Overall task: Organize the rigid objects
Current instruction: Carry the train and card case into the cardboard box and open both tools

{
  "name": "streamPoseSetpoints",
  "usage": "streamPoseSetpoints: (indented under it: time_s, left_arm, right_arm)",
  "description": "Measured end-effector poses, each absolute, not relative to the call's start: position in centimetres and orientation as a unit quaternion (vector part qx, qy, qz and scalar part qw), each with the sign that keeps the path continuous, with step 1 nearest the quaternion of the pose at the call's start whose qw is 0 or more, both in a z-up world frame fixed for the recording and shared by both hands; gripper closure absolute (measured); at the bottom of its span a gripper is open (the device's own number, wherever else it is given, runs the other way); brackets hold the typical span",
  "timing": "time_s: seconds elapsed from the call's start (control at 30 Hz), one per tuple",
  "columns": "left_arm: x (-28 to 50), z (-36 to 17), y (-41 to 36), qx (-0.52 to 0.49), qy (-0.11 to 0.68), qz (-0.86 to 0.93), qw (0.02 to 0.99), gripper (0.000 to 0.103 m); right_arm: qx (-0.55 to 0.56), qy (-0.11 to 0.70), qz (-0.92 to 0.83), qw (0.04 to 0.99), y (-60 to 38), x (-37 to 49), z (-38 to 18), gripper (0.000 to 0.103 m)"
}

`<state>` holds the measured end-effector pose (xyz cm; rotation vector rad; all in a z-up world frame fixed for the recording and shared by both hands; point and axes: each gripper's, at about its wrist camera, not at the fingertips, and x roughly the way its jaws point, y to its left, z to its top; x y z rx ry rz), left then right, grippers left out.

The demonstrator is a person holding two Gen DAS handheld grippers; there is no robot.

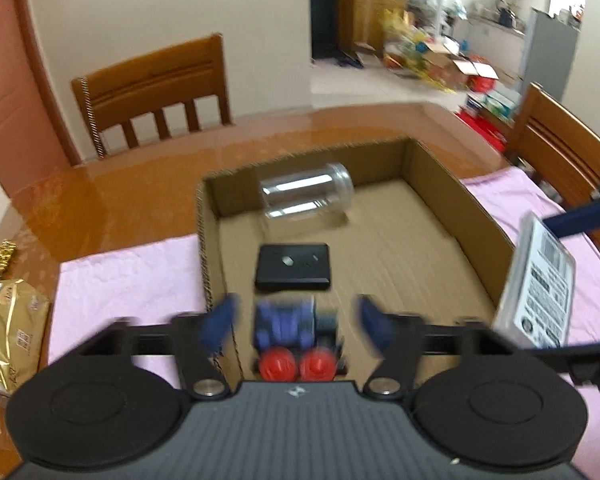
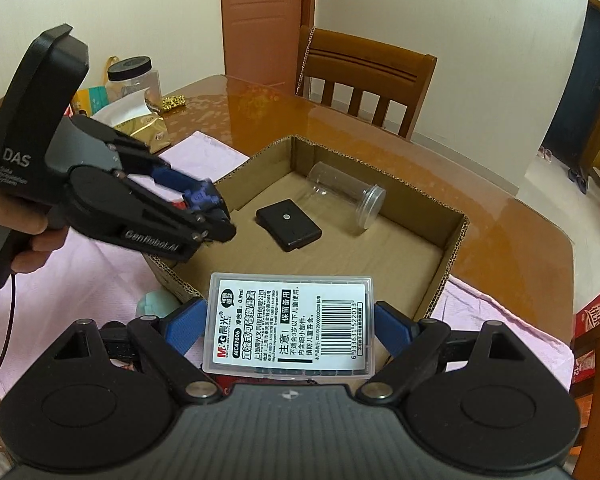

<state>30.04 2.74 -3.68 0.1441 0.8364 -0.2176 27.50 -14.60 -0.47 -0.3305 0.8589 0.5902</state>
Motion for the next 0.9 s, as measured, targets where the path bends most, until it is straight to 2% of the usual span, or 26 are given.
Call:
streamPoseSetpoints:
  time_s: [0.03,0.4,0.7,0.9]
  left_arm:
    - [29.9,-3.4,3.0,0.067,0.393,-0.096,0.912,0.004]
    - [25.4,-0.8,5.7,0.036,0.365,-0.046,0.929,0.001]
    - [20.5,-2.4,8.1,-0.004,0.374,0.023,0.927,0.001]
    - [18.1,-3.4,8.8,0.021,0.384,0.076,0.92,0.001]
  right_arm:
    - [-0.157,0.409,0.282,0.853,-14.6,27.6,-0.5,0.011]
    - [-0.147,0.415,0.272,0.856,-14.9,29.3,-0.8,0.011]
    - [-0.14,0.422,0.247,0.861,-14.9,32.0,-1.0,0.011]
    - [-0.147,0.423,0.233,0.863,-14.2,34.7,-1.4,0.011]
